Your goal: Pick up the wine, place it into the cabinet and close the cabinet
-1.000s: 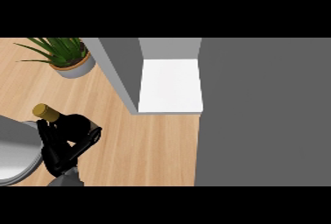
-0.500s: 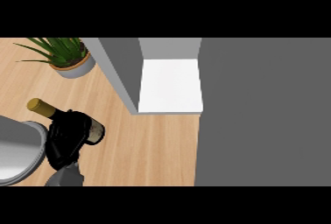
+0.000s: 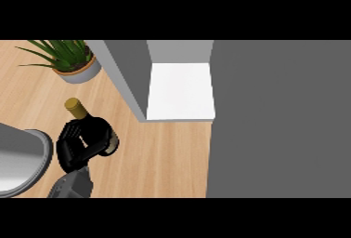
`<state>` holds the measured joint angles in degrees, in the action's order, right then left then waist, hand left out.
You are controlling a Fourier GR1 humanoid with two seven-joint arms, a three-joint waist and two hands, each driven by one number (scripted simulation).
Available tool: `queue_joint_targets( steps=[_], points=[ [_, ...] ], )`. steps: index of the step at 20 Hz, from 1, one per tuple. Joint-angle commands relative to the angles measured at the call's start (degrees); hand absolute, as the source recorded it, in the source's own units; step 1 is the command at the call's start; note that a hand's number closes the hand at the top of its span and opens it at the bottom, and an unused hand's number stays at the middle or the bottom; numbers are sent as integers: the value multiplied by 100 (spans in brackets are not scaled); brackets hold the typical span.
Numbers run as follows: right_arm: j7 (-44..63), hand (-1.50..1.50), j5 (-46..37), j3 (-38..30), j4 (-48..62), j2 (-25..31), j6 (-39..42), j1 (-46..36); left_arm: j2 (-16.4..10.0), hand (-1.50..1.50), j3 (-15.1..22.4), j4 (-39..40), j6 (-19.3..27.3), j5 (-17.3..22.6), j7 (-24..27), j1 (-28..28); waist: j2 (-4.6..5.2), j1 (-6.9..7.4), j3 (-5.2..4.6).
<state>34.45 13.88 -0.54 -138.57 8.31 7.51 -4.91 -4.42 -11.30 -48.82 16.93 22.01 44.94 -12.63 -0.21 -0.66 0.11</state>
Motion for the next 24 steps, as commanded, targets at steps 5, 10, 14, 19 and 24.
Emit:
queue_joint_targets(
  steps=[5, 10, 14, 19, 24],
  points=[
    [-45, -150, 254, -100, -372, -65, -3, 61, -646, 150, 1200, -445, -2157, -454, -380, 865, -33, 51, -2],
    [270, -150, 573, -278, -962, 54, 11, 392, -869, 150, 1289, -1850, -2011, -600, -106, 1639, -17, 65, -5],
    [358, -150, 550, -159, -772, 30, -20, 107, -842, 150, 1277, -2854, -1764, -553, -426, 1857, -7, 89, -8],
    [346, -150, 409, -34, -695, -61, -43, 199, -888, 150, 1582, -4488, -1900, -182, -1623, 2170, -14, 93, -5],
    [231, -150, 324, -17, -762, -105, -23, 265, -693, 150, 1935, -5302, -1502, -323, -2477, 2154, -5, 59, -5]
  ],
)
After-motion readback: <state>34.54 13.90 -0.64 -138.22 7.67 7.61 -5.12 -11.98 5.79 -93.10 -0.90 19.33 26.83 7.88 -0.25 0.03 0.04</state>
